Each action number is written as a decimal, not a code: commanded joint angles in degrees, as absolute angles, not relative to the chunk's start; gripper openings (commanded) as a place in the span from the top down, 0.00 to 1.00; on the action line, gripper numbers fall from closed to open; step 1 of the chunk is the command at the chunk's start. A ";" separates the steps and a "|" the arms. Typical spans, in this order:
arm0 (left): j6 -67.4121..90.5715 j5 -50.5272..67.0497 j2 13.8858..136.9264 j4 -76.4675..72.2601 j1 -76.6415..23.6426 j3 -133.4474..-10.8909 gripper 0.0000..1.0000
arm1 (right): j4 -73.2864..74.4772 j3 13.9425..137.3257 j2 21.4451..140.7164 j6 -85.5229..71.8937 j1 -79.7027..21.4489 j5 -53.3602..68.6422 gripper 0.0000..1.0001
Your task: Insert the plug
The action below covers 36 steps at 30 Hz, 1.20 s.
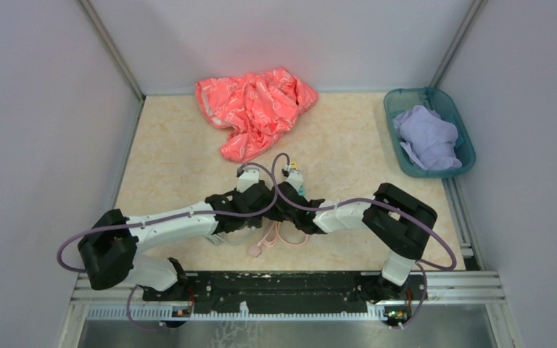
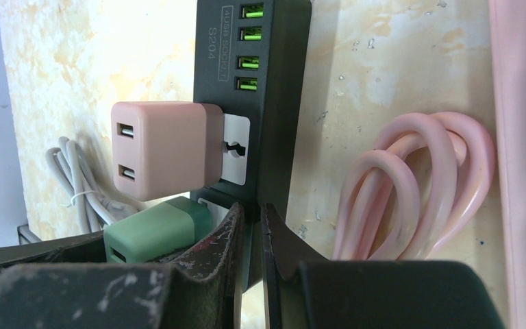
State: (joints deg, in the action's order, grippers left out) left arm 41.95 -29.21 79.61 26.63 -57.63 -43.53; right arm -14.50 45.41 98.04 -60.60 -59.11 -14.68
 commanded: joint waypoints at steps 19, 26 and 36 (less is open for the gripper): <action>49.18 -8.51 86.21 32.39 -60.90 -35.30 1.00 | -15.47 46.05 99.45 -59.19 -59.95 -14.13 0.89; 50.09 -8.81 84.60 33.26 -60.97 -33.64 1.00 | -15.66 46.05 99.49 -58.94 -59.95 -13.93 0.89; 50.58 -4.96 89.71 30.14 -64.07 -32.83 1.00 | -15.40 46.23 99.42 -58.76 -59.94 -13.84 0.90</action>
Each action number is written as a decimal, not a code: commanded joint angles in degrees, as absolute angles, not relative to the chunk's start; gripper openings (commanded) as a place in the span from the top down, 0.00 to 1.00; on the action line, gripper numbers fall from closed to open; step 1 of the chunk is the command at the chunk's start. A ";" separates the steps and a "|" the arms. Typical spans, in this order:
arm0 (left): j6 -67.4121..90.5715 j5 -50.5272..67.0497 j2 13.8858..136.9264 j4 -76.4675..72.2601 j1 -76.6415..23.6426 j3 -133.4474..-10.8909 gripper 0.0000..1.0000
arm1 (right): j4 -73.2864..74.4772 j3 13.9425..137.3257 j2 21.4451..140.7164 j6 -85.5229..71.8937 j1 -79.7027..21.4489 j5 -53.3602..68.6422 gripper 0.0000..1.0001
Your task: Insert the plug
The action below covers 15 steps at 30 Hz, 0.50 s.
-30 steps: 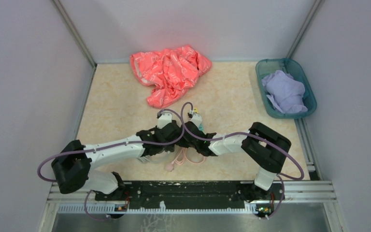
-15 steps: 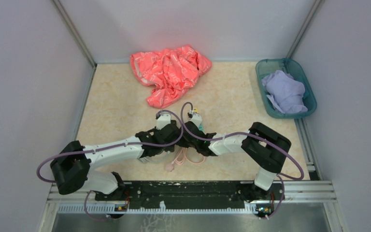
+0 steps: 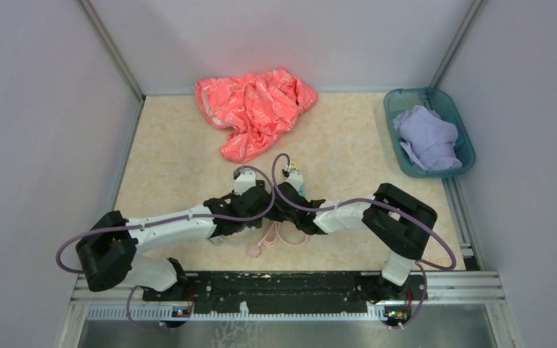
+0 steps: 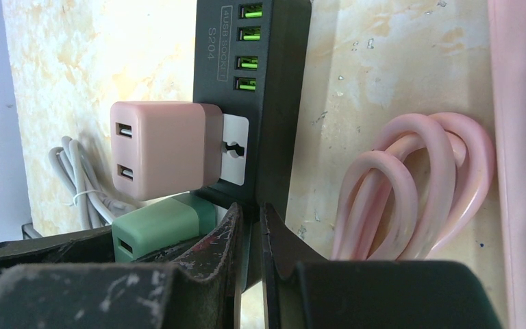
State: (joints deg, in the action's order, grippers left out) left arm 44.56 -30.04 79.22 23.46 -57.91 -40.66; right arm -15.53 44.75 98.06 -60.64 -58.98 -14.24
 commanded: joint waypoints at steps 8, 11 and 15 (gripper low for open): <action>50.83 -9.91 85.63 34.87 -63.92 -37.62 1.00 | -15.43 46.09 98.24 -58.29 -59.94 -15.10 0.90; 50.42 -12.96 84.16 36.64 -63.53 -40.22 0.93 | -15.44 46.55 98.27 -57.81 -59.95 -15.05 0.90; 49.78 -15.55 82.12 38.01 -62.45 -42.45 0.87 | -15.04 46.83 98.09 -57.56 -59.94 -15.60 0.90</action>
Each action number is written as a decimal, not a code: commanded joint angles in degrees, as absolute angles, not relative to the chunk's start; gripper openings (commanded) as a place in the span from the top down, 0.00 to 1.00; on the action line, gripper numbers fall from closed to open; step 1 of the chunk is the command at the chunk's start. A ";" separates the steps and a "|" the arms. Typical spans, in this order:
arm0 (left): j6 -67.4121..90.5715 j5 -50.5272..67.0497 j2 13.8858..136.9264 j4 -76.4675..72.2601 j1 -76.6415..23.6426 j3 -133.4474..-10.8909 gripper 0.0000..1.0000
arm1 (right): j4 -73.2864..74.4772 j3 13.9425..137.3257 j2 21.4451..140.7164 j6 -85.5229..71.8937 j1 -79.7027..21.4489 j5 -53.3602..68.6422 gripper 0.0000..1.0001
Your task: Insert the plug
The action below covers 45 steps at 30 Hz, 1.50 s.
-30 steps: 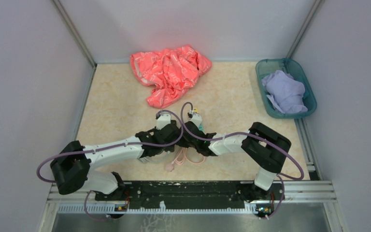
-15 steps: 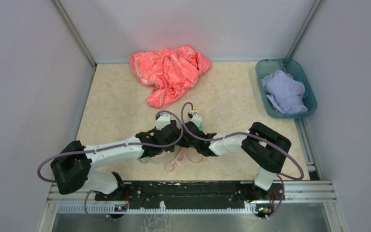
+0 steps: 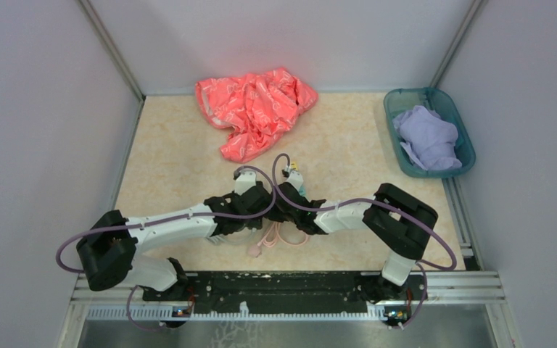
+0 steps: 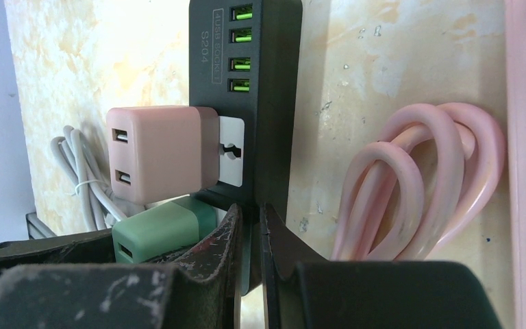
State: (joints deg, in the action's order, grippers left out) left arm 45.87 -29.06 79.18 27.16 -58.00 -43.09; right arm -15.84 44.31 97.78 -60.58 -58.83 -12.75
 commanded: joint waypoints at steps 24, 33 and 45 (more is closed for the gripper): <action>48.40 -24.31 69.35 37.50 -57.30 -47.00 0.36 | -13.28 49.13 95.42 -54.51 -59.95 -16.96 0.85; 44.69 -20.65 71.24 35.79 -53.88 -47.08 0.53 | -13.49 48.77 96.11 -54.54 -59.95 -17.04 0.85; 45.65 -18.99 73.51 35.84 -52.74 -44.81 0.81 | -13.66 49.26 98.03 -54.58 -59.99 -15.58 0.85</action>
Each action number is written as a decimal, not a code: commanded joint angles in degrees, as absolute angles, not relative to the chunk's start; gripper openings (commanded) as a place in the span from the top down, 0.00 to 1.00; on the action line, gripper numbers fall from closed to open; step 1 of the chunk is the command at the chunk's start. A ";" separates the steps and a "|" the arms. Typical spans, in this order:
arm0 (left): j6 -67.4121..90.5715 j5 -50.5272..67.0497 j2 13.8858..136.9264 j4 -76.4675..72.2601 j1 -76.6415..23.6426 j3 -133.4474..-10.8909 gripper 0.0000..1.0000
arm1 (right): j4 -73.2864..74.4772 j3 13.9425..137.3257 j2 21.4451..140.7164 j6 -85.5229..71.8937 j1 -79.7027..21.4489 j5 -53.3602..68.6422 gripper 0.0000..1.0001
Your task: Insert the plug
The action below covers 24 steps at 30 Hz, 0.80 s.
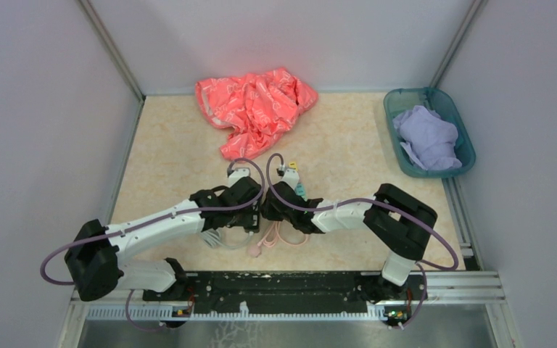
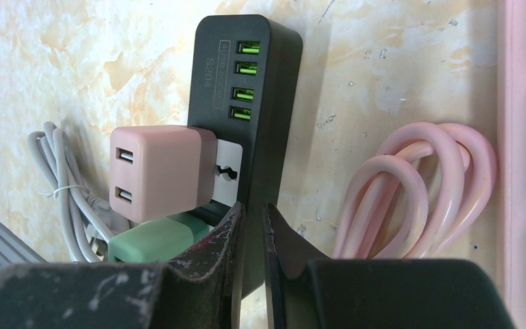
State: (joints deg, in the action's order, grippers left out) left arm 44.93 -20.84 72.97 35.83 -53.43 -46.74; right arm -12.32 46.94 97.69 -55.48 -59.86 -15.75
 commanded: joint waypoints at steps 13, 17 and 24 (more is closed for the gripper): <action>51.12 -13.46 74.08 34.57 -52.32 -35.64 1.00 | -8.56 52.32 100.78 -54.19 -60.02 -14.26 0.85; 51.36 -11.37 74.84 34.01 -52.12 -34.09 1.00 | -6.38 52.88 100.99 -54.00 -60.03 -14.86 0.87; 49.92 -9.32 74.49 32.80 -50.06 -32.18 1.00 | -5.93 52.82 100.81 -53.74 -60.07 -15.08 0.87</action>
